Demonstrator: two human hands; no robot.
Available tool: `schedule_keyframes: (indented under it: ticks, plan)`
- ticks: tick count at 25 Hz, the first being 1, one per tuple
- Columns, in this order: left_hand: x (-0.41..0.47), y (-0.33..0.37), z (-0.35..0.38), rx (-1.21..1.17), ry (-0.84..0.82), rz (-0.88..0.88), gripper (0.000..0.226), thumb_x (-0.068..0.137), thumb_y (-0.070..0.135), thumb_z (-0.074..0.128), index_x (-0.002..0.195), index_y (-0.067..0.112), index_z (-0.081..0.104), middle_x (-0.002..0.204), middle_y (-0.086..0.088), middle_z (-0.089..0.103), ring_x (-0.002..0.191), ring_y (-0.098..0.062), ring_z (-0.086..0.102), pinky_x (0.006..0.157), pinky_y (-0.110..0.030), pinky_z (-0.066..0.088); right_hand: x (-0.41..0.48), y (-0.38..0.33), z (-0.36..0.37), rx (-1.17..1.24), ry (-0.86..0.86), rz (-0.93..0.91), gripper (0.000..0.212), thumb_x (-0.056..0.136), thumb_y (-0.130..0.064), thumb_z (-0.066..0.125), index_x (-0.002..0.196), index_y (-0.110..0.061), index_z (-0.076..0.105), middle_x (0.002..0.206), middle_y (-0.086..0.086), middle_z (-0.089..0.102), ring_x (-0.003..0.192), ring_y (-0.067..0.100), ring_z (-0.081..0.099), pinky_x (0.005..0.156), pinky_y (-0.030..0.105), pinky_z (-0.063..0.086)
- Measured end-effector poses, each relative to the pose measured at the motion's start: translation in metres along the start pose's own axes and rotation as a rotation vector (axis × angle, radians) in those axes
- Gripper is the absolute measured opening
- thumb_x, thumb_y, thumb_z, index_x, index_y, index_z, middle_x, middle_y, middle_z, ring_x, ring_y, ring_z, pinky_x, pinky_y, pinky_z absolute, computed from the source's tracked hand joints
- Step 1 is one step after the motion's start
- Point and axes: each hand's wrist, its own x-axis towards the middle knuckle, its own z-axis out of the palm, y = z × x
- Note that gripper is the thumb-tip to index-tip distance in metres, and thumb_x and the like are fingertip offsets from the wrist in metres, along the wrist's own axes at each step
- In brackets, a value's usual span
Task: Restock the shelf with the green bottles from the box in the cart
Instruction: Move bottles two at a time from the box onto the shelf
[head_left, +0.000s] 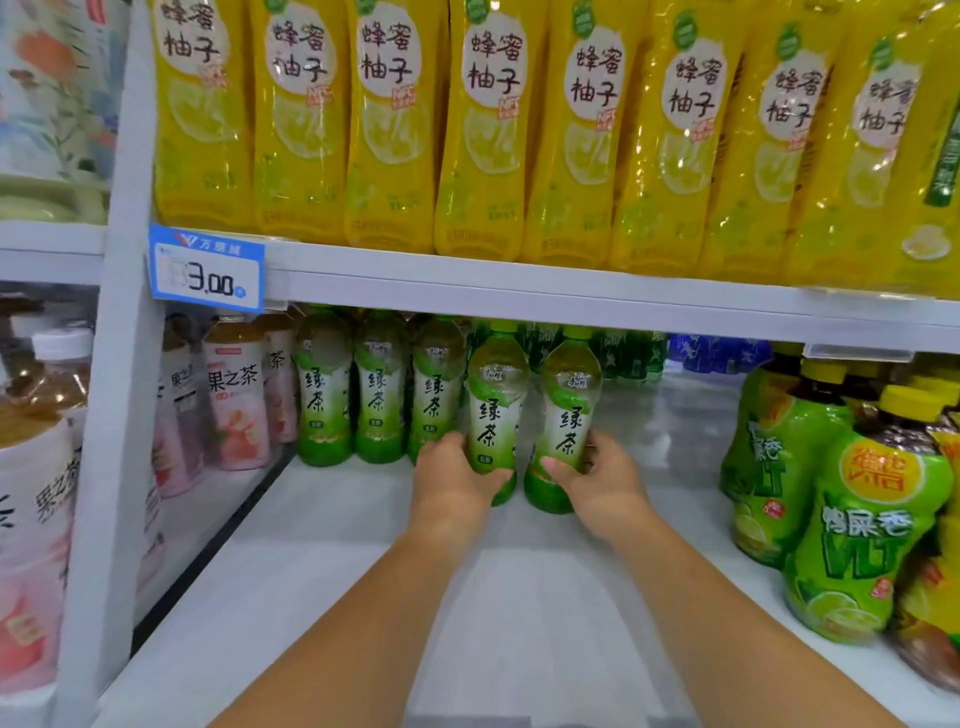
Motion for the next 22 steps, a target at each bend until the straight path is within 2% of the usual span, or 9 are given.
schedule_keyframes:
  ticks: [5, 11, 14, 16, 18, 19, 22]
  plan:
    - [0.015, -0.001, 0.013, 0.07, 0.081, 0.04, 0.041, 0.077, 0.034, 0.083, 0.109, 0.012, 0.067, 0.107, -0.005, 0.071, 0.1, -0.023, 0.066, 0.087, -0.037, 0.055, 0.033, 0.011, 0.014, 0.007, 0.016, -0.038, 0.037, 0.085, -0.024, 0.077, 0.118, -0.023, 0.059, 0.109, 0.0, 0.07, 0.101, 0.021, 0.067, 0.092, 0.039, 0.054]
    - [0.029, -0.003, 0.023, 0.362, 0.113, 0.109, 0.045, 0.091, 0.047, 0.066, 0.118, 0.012, 0.06, 0.119, -0.009, 0.058, 0.104, -0.026, 0.061, 0.086, -0.035, 0.05, 0.046, 0.024, 0.029, 0.099, 0.027, -0.07, 0.031, 0.09, -0.023, 0.072, 0.116, -0.029, 0.058, 0.106, -0.005, 0.07, 0.102, 0.018, 0.066, 0.094, 0.039, 0.054]
    - [0.038, -0.001, 0.025, 0.456, 0.112, 0.154, 0.046, 0.093, 0.048, 0.062, 0.117, 0.009, 0.06, 0.116, -0.011, 0.059, 0.102, -0.026, 0.061, 0.083, -0.034, 0.05, 0.048, 0.032, 0.031, 0.132, 0.009, -0.087, 0.032, 0.092, -0.025, 0.069, 0.121, -0.027, 0.057, 0.11, -0.003, 0.07, 0.103, 0.017, 0.066, 0.093, 0.037, 0.053]
    - [0.041, -0.003, 0.028, 0.469, 0.123, 0.164, 0.045, 0.094, 0.049, 0.06, 0.117, 0.01, 0.058, 0.113, -0.01, 0.061, 0.101, -0.026, 0.063, 0.081, -0.034, 0.05, 0.05, 0.035, 0.032, 0.126, 0.027, -0.082, 0.027, 0.091, -0.028, 0.071, 0.113, -0.03, 0.055, 0.107, -0.002, 0.07, 0.097, 0.012, 0.066, 0.085, 0.028, 0.054]
    - [0.041, -0.006, 0.03, 0.424, 0.15, 0.165, 0.042, 0.093, 0.048, 0.062, 0.113, 0.011, 0.057, 0.107, -0.009, 0.066, 0.097, -0.026, 0.065, 0.074, -0.033, 0.05, 0.051, 0.035, 0.033, 0.117, 0.061, -0.092, 0.023, 0.089, -0.03, 0.074, 0.098, -0.035, 0.053, 0.096, -0.008, 0.07, 0.087, 0.001, 0.065, 0.07, 0.012, 0.051]
    - [0.042, -0.008, 0.032, 0.39, 0.161, 0.165, 0.041, 0.092, 0.048, 0.064, 0.111, 0.012, 0.057, 0.104, -0.008, 0.067, 0.094, -0.026, 0.066, 0.072, -0.032, 0.05, 0.051, 0.035, 0.034, 0.117, 0.069, -0.105, 0.023, 0.088, -0.031, 0.075, 0.094, -0.037, 0.054, 0.093, -0.012, 0.069, 0.085, 0.0, 0.066, 0.066, 0.009, 0.049]
    - [0.045, -0.013, 0.033, 0.33, 0.174, 0.163, 0.039, 0.087, 0.048, 0.069, 0.104, 0.014, 0.061, 0.099, -0.006, 0.068, 0.092, -0.026, 0.066, 0.073, -0.034, 0.053, 0.052, 0.037, 0.035, 0.156, 0.06, -0.131, 0.016, 0.083, -0.035, 0.078, 0.09, -0.041, 0.065, 0.087, -0.012, 0.074, 0.085, 0.006, 0.07, 0.073, 0.022, 0.056]
